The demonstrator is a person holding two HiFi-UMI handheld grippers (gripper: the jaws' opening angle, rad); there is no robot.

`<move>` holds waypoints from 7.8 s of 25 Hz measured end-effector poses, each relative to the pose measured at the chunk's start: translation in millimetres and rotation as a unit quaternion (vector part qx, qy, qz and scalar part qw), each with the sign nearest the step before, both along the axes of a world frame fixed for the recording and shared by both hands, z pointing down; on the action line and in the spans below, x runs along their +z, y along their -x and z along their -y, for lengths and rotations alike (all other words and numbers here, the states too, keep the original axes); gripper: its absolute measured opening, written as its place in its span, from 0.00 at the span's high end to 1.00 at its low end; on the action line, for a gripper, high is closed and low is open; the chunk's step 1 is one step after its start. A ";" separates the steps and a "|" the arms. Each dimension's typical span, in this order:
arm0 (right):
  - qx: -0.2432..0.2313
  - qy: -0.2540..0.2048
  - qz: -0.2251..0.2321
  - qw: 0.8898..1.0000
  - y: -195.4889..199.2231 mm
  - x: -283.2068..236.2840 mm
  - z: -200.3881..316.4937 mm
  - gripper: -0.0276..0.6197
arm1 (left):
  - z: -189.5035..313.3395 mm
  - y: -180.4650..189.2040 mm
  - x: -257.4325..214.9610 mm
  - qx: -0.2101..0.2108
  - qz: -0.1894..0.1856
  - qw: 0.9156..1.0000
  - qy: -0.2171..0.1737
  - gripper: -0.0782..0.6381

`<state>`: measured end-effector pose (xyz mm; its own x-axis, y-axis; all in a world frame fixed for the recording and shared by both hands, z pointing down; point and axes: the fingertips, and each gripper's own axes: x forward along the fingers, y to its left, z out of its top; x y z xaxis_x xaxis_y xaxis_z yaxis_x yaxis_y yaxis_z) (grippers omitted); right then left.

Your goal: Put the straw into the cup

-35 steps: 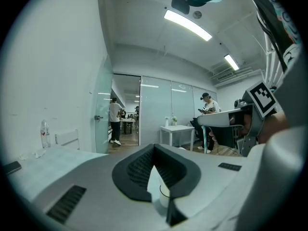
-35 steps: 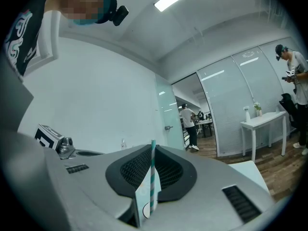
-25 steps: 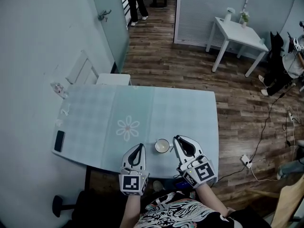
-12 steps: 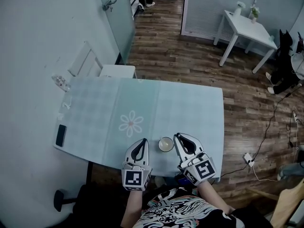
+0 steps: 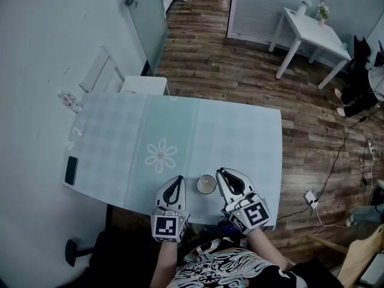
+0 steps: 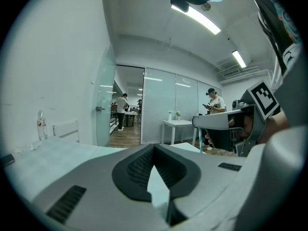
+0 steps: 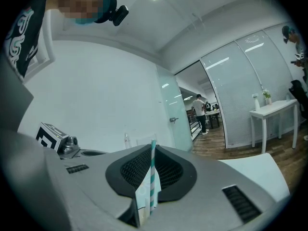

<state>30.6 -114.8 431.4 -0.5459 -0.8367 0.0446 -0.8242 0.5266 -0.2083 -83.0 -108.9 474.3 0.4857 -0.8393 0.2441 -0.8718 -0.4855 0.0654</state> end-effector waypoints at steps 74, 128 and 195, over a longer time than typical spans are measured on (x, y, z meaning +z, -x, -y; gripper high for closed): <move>-0.054 0.124 0.014 0.991 14.7 101.6 32.7 0.89 | 6.8 6.2 89.3 -0.029 0.001 0.994 0.107 0.87; 0.014 0.136 -0.011 0.991 3.4 99.2 22.4 0.86 | 3.9 12.3 68.1 -0.002 0.009 0.997 0.078 0.87; 0.062 -0.002 -0.017 0.998 2.3 2.3 -144.0 0.95 | -118.1 28.0 -43.2 0.014 -0.038 0.998 -0.046 0.87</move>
<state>28.3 29.2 433.7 -0.4358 -0.8982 0.0576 -0.8900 0.4205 -0.1762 -111.0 9.2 431.1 0.5243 -0.8418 0.1283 -0.8515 -0.5173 0.0852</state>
